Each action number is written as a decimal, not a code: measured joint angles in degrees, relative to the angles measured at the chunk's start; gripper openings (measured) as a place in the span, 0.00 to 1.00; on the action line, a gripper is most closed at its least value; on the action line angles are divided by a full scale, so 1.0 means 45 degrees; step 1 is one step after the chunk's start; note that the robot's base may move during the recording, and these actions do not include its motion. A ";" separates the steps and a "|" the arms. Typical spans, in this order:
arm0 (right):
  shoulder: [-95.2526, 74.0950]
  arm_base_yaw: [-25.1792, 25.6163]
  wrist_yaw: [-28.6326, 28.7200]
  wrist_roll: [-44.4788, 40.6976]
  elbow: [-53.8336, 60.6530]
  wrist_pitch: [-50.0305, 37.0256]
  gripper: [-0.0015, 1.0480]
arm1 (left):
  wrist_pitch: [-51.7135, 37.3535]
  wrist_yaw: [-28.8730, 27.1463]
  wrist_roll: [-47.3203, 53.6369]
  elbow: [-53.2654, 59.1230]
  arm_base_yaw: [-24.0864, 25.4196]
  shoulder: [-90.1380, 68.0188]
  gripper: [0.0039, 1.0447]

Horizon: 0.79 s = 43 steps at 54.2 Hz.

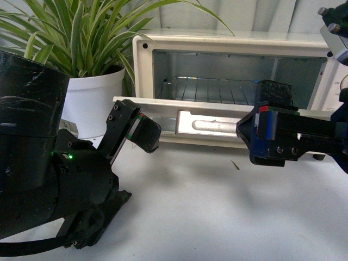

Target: Open oven

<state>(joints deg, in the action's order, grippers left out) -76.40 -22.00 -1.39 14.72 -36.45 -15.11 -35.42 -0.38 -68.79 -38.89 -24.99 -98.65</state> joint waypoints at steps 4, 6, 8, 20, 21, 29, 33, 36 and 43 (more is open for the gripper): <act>0.0457 0.0039 0.0151 0.0272 0.0369 0.0253 0.91 | 0.0005 -0.0015 0.0034 0.0005 -0.0019 0.0000 0.94; 0.0612 0.0044 0.0146 0.0350 0.0529 0.0364 0.91 | 0.0049 -0.0029 0.0049 0.0005 -0.0024 0.0005 0.94; 0.0874 0.0097 0.0248 0.0500 0.0777 0.0534 0.91 | 0.0092 -0.0078 0.0073 0.0005 -0.0029 0.0029 0.94; 0.3866 0.0661 0.0729 0.1423 0.1797 0.1375 0.91 | 0.0865 -0.0389 0.1190 -0.0005 -0.0146 0.0287 0.94; 0.4046 0.0704 0.0767 0.1472 0.1841 0.1428 0.91 | 0.0942 -0.0437 0.1292 0.0000 -0.0151 0.0321 0.94; 0.6115 0.1549 0.1384 0.1967 0.2569 0.2215 0.91 | 0.1229 -0.0588 0.2166 0.0087 -0.0194 0.0525 0.94; 0.6771 0.2040 0.1647 0.2132 0.2890 0.2501 0.91 | 0.1321 -0.0719 0.2501 0.0180 -0.0204 0.0617 0.94; 0.7213 0.2458 0.1841 0.2195 0.3099 0.2701 0.91 | 0.1399 -0.0855 0.2739 0.0233 -0.0228 0.0685 0.94; 0.7883 0.3313 0.2361 0.2263 0.3371 0.3007 0.91 | 0.1545 -0.1180 0.3560 0.0389 -0.0325 0.0845 0.94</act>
<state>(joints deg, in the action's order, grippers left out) -40.93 -7.09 9.23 24.91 -21.28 -1.58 -28.47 -5.69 -52.77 -37.15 -26.46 -94.85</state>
